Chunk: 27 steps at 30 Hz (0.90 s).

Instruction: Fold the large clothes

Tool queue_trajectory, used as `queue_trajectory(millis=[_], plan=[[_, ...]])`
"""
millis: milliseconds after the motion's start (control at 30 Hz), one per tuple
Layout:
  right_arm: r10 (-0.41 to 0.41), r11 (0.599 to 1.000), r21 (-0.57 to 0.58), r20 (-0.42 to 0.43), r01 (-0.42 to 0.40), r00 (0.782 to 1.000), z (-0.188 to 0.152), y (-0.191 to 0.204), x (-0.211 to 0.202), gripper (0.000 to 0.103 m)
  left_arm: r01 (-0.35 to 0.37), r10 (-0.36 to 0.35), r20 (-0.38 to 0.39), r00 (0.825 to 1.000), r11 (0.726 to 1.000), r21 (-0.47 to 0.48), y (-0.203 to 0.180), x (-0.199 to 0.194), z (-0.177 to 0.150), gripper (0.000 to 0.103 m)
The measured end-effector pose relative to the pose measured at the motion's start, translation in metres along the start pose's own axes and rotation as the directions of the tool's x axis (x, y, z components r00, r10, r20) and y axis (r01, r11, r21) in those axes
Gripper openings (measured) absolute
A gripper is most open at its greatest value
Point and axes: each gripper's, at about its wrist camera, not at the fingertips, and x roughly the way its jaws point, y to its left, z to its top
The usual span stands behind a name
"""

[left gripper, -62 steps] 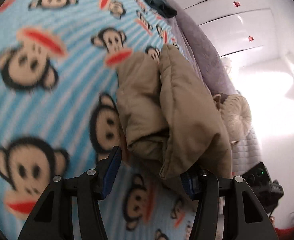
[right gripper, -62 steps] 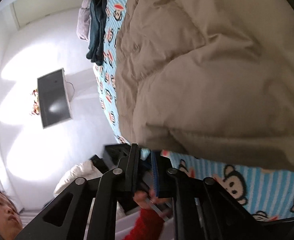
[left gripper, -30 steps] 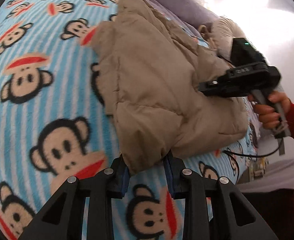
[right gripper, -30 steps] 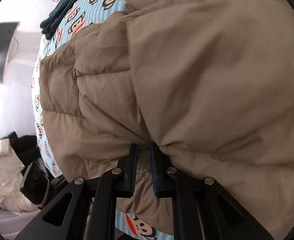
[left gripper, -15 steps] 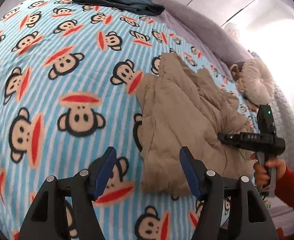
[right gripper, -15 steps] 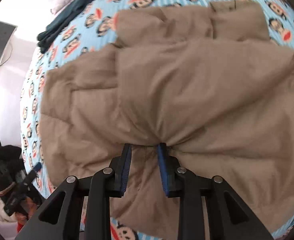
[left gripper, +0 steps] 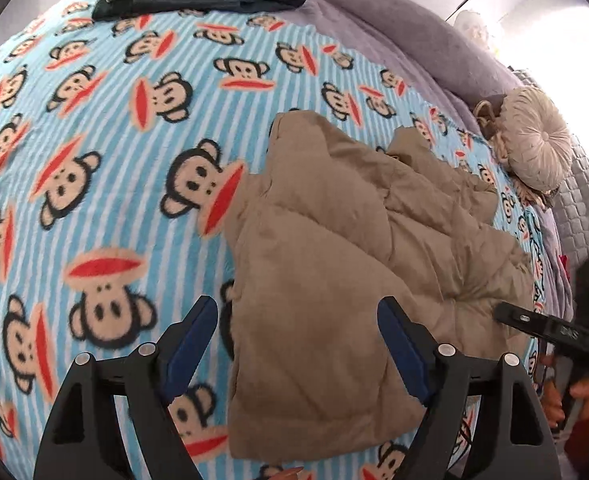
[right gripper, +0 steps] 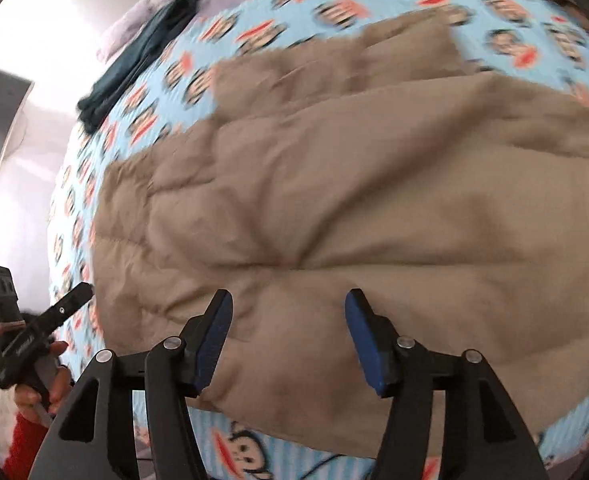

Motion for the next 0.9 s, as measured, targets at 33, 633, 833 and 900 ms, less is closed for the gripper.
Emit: queue_trajectory(millis=[33, 633, 833, 900], plan=[[-0.021, 1.0, 0.014, 0.023, 0.021, 1.0, 0.0, -0.008, -0.007, 0.064, -0.006, 0.006, -0.009, 1.0, 1.0, 0.0, 0.0, 0.006, 0.005, 0.083], [-0.179, 0.875, 0.473, 0.11, 0.107, 0.978, 0.04, -0.234, -0.04, 0.04, -0.166, 0.166, -0.069, 0.984, 0.986, 0.003, -0.004, 0.067, 0.031, 0.062], [-0.229, 0.906, 0.381, 0.074, 0.185, 0.971, 0.07, -0.214, -0.02, 0.043, -0.164, 0.158, -0.078, 0.984, 0.984, -0.071, 0.003, 0.065, 0.032, 0.063], [-0.258, 0.902, 0.375, 0.07, 0.214, 0.964, 0.068, -0.211, -0.029, 0.043, -0.154, 0.151, -0.063, 0.987, 0.987, -0.05, 0.002, 0.056, 0.033, 0.068]])
